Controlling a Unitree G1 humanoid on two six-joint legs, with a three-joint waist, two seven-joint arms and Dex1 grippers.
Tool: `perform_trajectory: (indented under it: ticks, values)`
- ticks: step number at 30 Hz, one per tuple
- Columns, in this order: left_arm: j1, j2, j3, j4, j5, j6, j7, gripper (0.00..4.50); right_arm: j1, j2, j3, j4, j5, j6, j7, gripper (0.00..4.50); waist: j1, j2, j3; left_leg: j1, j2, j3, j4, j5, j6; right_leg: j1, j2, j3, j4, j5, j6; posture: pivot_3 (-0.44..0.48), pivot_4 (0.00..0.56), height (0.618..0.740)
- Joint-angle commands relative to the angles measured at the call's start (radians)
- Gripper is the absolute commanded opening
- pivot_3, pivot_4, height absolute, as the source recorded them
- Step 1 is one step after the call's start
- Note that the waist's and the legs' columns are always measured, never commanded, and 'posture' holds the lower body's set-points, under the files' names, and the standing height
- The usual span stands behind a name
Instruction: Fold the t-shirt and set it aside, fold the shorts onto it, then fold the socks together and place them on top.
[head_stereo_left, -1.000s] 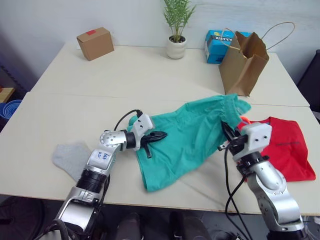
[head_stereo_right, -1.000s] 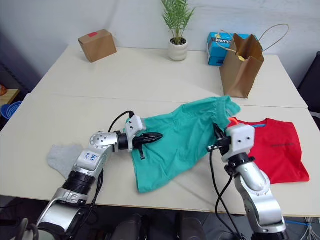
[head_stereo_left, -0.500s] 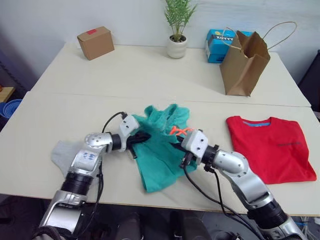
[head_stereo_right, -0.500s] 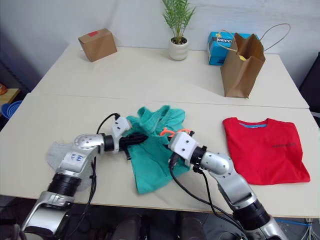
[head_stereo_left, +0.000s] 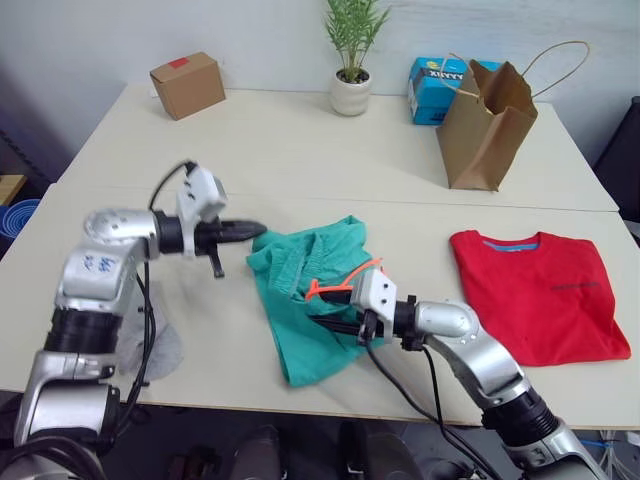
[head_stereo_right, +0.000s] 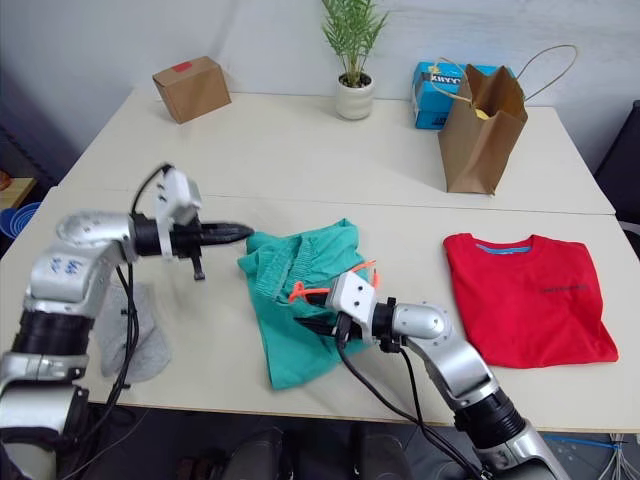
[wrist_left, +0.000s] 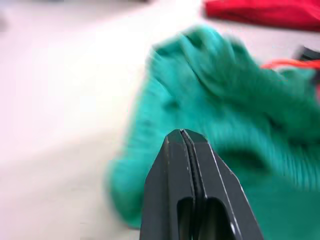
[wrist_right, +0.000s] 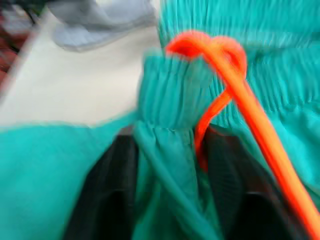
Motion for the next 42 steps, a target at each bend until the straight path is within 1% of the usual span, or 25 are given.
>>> perform_trajectory:
  ticks: [1,2,4,6,8,9,12,13,15,16,17,19,20,22,23,25,29,31,32,34,35,37,39,42]
  values:
    - [-0.078,0.017,0.047,0.076,0.007,-0.027,0.025,0.00,-0.022,-0.096,-0.051,-0.122,0.184,0.198,0.132,3.14,0.001,0.000,0.000,-0.001,0.000,0.000,0.000,0.000,0.001,0.000,0.000,0.000,-0.001,0.000,0.000,0.000,0.150,0.740]
    - [-0.093,0.006,0.058,0.085,-0.013,-0.012,0.024,0.00,-0.018,-0.131,-0.066,-0.136,0.196,0.217,0.146,3.48,0.001,0.000,0.000,-0.001,0.000,0.000,0.000,-0.001,0.001,0.000,0.000,0.000,-0.001,0.000,0.000,0.000,0.150,0.740]
    - [-0.102,-0.009,0.073,0.046,-0.085,0.077,-0.011,0.00,0.014,-0.208,-0.117,-0.169,0.251,0.276,0.181,3.48,0.002,0.000,0.000,-0.002,0.000,0.000,0.000,-0.001,0.002,-0.001,-0.001,0.000,-0.001,0.000,0.000,0.000,0.150,0.740]
    - [-0.079,-0.027,0.073,-0.050,-0.170,0.165,-0.058,0.00,0.067,-0.264,-0.190,-0.179,0.298,0.298,0.203,3.48,0.004,0.000,0.000,-0.006,0.000,-0.001,0.001,-0.001,0.002,-0.003,-0.001,-0.001,-0.001,0.000,0.000,0.000,0.150,0.740]
    - [-0.050,-0.054,0.060,-0.136,-0.218,0.216,-0.064,0.00,0.108,-0.263,-0.257,-0.166,0.310,0.276,0.177,3.05,0.005,-0.001,0.000,-0.010,0.000,-0.003,0.003,-0.001,0.002,-0.005,-0.001,-0.003,0.000,0.000,0.000,0.000,0.150,0.740]
    - [-0.036,-0.072,0.048,-0.169,-0.228,0.234,-0.053,0.00,0.116,-0.241,-0.287,-0.156,0.310,0.254,0.151,2.80,0.005,-0.001,0.000,-0.011,0.000,-0.003,0.003,-0.001,0.002,-0.005,-0.001,-0.003,-0.001,0.000,0.001,0.000,0.150,0.740]
    - [0.012,-0.133,-0.013,-0.231,-0.209,0.235,-0.021,0.00,0.110,-0.146,-0.337,-0.125,0.268,0.165,0.061,1.73,-0.001,-0.001,0.000,-0.011,0.000,-0.003,0.006,-0.001,0.002,-0.005,-0.001,-0.003,-0.002,0.000,0.001,0.000,0.150,0.740]
    - [0.022,-0.143,-0.026,-0.240,-0.202,0.235,-0.014,0.00,0.107,-0.132,-0.337,-0.120,0.253,0.153,0.050,1.35,-0.002,-0.001,0.000,-0.010,0.000,-0.002,0.007,-0.001,0.002,-0.004,0.000,-0.002,0.000,0.000,0.001,0.000,0.150,0.740]
    - [0.047,-0.169,-0.094,-0.219,-0.126,0.168,0.006,0.00,0.084,-0.083,-0.283,-0.074,0.143,0.065,0.003,0.64,-0.004,-0.001,0.000,-0.008,0.000,-0.002,0.007,0.000,0.001,-0.004,0.000,-0.001,0.002,0.000,0.001,0.000,0.150,0.740]
    - [0.056,-0.198,-0.120,-0.179,-0.082,0.134,0.051,0.00,0.064,-0.040,-0.244,-0.024,0.061,-0.005,-0.047,0.22,-0.004,-0.001,0.000,-0.008,0.000,-0.002,0.007,0.001,0.000,-0.004,0.001,-0.001,0.003,0.001,0.000,0.000,0.150,0.740]
    - [0.064,-0.227,-0.139,-0.137,-0.042,0.097,0.092,0.00,0.048,0.005,-0.218,0.026,0.003,-0.053,-0.092,0.03,-0.003,-0.001,0.000,-0.007,0.000,-0.002,0.007,0.002,0.000,-0.004,0.001,-0.001,0.003,0.001,-0.001,0.000,0.150,0.740]
    - [0.072,-0.270,-0.148,-0.081,-0.010,0.063,0.139,0.00,0.032,0.057,-0.192,0.098,-0.056,-0.101,-0.128,0.03,-0.001,-0.001,0.000,-0.006,0.000,-0.002,0.006,0.004,0.000,-0.004,0.002,-0.001,0.004,0.002,-0.002,0.000,0.150,0.740]
    - [0.085,-0.305,-0.153,-0.030,0.018,0.025,0.183,0.00,0.026,0.069,-0.166,0.148,-0.096,-0.115,-0.136,0.03,0.000,-0.001,0.000,-0.007,0.000,-0.002,0.006,0.004,0.000,-0.005,0.001,-0.001,0.004,0.002,-0.002,0.000,0.150,0.740]
    - [0.133,-0.363,-0.168,0.066,0.051,-0.008,0.234,0.00,0.030,0.070,-0.106,0.234,-0.186,-0.155,-0.145,0.03,0.001,-0.001,0.000,-0.008,0.000,-0.002,0.006,0.004,-0.001,-0.006,0.001,-0.001,0.003,0.002,-0.002,0.000,0.150,0.740]
    - [0.156,-0.369,-0.186,0.082,0.079,-0.036,0.245,0.00,0.037,0.063,-0.087,0.256,-0.215,-0.163,-0.148,0.03,0.001,-0.001,0.000,-0.008,0.000,-0.001,0.005,0.004,0.000,-0.006,0.001,-0.001,0.002,0.002,-0.002,0.000,0.150,0.740]
    - [0.188,-0.362,-0.205,0.056,0.102,-0.046,0.235,0.00,0.059,0.034,-0.066,0.248,-0.242,-0.184,-0.119,0.03,0.001,-0.001,0.000,-0.010,0.000,-0.001,0.005,0.003,0.001,-0.007,0.000,-0.001,0.001,0.002,-0.002,0.000,0.150,0.740]
    - [0.203,-0.359,-0.156,0.030,0.100,-0.035,0.289,0.00,0.158,-0.039,-0.094,0.130,-0.163,-0.126,-0.032,0.03,0.004,0.000,-0.001,-0.007,0.000,-0.001,0.006,0.003,0.002,-0.003,0.000,-0.001,0.000,0.002,-0.002,0.000,0.150,0.740]
    - [0.208,-0.349,-0.142,0.030,0.091,-0.079,0.271,0.00,0.211,-0.075,-0.125,0.073,-0.097,-0.102,0.020,0.03,0.003,0.000,-0.001,-0.006,0.000,-0.002,0.006,0.003,0.002,-0.002,0.000,-0.002,0.000,0.002,-0.002,0.000,0.150,0.740]
    - [0.213,-0.347,-0.131,0.022,0.069,-0.114,0.240,0.00,0.229,-0.077,-0.163,0.028,-0.021,-0.065,0.036,0.03,0.000,0.000,-0.001,-0.005,0.000,-0.002,0.006,0.003,0.002,-0.001,0.000,-0.002,0.001,0.002,-0.002,0.000,0.150,0.740]
    - [0.218,-0.335,-0.121,0.022,0.054,-0.188,0.186,0.00,0.238,-0.085,-0.231,-0.041,0.086,0.021,0.033,0.03,-0.004,0.000,-0.001,-0.003,0.000,-0.001,0.004,0.003,0.001,-0.001,0.000,-0.001,0.001,0.002,-0.002,0.000,0.150,0.740]
    - [0.217,-0.328,-0.117,0.032,0.055,-0.227,0.161,0.00,0.239,-0.103,-0.247,-0.067,0.114,0.043,0.049,0.03,-0.004,0.000,-0.001,-0.003,0.000,-0.001,0.003,0.003,0.001,-0.002,0.001,-0.001,0.002,0.002,-0.002,0.000,0.150,0.740]
    - [0.204,-0.318,-0.097,0.052,0.039,-0.258,0.129,0.00,0.227,-0.134,-0.266,-0.090,0.138,0.074,0.070,0.03,-0.001,0.000,-0.001,-0.003,0.000,-0.001,0.002,0.004,0.000,-0.003,0.001,-0.001,0.002,0.002,-0.002,0.000,0.150,0.740]
    - [0.190,-0.318,-0.076,0.043,-0.007,-0.248,0.085,0.00,0.197,-0.137,-0.288,-0.094,0.166,0.102,0.063,0.03,0.000,0.000,-0.001,-0.003,0.001,-0.001,0.002,0.004,-0.001,-0.002,0.001,-0.002,0.002,0.002,-0.002,0.000,0.150,0.740]
    - [0.179,-0.328,-0.075,0.000,-0.058,-0.204,0.027,0.00,0.111,-0.116,-0.270,-0.032,0.127,0.091,0.041,0.03,0.001,0.000,-0.001,-0.003,0.000,-0.001,0.002,0.004,0.000,-0.002,0.000,-0.002,0.002,0.002,-0.002,0.000,0.150,0.740]
